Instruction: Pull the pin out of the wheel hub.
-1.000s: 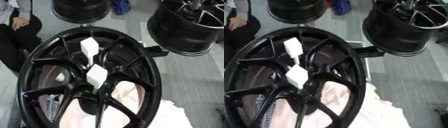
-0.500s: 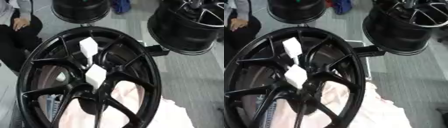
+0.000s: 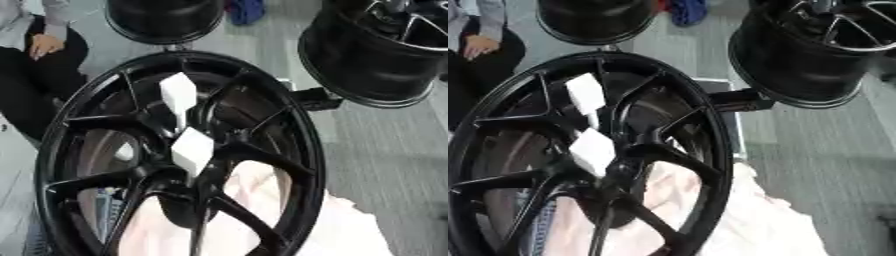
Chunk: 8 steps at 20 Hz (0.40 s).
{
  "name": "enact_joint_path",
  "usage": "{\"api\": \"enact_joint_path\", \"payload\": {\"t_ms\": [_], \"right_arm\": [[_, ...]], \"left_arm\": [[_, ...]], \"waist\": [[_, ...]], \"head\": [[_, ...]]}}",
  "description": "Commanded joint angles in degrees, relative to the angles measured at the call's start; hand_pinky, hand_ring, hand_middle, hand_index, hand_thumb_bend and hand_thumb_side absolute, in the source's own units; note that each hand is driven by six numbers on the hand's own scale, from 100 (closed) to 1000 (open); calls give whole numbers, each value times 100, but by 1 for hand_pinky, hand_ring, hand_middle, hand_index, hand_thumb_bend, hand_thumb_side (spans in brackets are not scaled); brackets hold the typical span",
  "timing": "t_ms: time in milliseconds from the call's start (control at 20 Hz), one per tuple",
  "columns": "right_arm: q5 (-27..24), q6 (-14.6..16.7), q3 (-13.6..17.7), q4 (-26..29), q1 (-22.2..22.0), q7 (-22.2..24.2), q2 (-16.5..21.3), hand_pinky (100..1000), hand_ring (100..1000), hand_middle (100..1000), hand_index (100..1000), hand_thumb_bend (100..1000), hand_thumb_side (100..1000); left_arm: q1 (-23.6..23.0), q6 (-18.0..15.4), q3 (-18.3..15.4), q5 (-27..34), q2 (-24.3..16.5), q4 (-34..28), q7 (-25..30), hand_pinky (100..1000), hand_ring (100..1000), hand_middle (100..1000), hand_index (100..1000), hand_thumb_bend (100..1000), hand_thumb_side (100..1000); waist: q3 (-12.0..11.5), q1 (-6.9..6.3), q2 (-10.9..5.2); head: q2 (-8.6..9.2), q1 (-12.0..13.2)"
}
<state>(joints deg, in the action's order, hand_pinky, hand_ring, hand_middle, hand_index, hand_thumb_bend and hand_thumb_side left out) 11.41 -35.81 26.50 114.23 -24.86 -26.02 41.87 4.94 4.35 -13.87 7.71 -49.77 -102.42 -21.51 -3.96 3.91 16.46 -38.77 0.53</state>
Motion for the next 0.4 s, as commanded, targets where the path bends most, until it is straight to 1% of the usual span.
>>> {"api": "enact_joint_path", "payload": {"t_ms": [50,100,250,400], "right_arm": [[-29,365,-97,37,57,-230,130,789,802,763,823,100,306],[-18,449,-135,37,78,-253,113,786,803,764,823,100,300],[-22,693,-207,37,138,-329,47,767,787,746,811,100,318],[-53,877,-222,37,172,-590,-12,743,751,704,782,100,361]], "left_arm": [[81,6,-15,-55,-105,-201,8,775,446,520,754,175,250],[90,11,-4,-66,-89,-245,3,775,446,520,754,174,250],[109,33,41,-107,-56,-374,2,775,445,520,754,173,249],[119,53,73,-145,-34,-476,3,775,445,520,753,173,249]], "waist": [[-1,-36,-42],[9,-38,-24],[36,-41,37],[37,-31,78]], "head": [[1,32],[6,33],[8,-18],[10,-44]]}}
